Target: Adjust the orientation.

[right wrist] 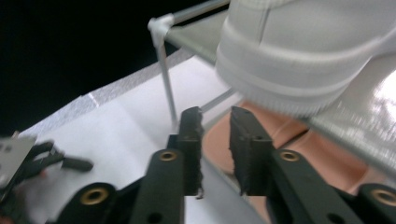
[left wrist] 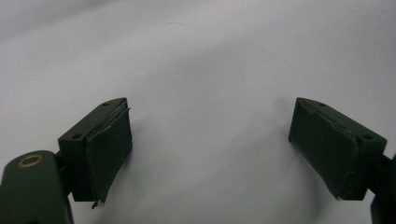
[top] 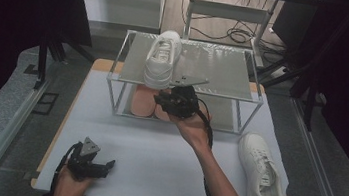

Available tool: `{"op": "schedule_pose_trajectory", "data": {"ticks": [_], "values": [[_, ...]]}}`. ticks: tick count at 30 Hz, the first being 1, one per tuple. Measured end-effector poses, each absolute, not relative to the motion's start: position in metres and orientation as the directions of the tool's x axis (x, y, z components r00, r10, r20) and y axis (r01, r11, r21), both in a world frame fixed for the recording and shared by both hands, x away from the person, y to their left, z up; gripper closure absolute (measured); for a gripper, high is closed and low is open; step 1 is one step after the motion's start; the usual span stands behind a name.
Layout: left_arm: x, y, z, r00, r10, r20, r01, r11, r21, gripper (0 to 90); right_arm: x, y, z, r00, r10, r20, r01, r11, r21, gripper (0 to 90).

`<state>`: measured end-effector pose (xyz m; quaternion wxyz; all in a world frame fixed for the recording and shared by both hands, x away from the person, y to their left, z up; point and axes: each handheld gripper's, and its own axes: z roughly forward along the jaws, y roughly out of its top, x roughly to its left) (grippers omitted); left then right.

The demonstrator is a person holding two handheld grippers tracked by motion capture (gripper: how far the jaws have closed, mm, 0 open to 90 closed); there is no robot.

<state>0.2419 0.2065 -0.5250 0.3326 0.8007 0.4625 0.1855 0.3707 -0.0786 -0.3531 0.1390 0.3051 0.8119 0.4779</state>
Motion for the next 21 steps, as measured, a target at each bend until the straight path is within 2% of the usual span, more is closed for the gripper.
{"op": "schedule_pose_trajectory", "data": {"ticks": [12, 21], "values": [[0.242, 0.207, -0.525, 0.504, 0.864, -0.008, 0.617, -0.354, 0.703, 13.6, 0.353, -0.104, -0.367, -0.794, 0.606, 0.05, 0.373, 0.421, 0.827, 43.2], [0.242, 0.207, -0.525, 0.503, 0.864, -0.01, 0.617, -0.352, 0.704, 13.6, 0.345, -0.123, -0.378, -0.799, 0.599, 0.056, 0.395, 0.452, 0.8, 31.5]]}}
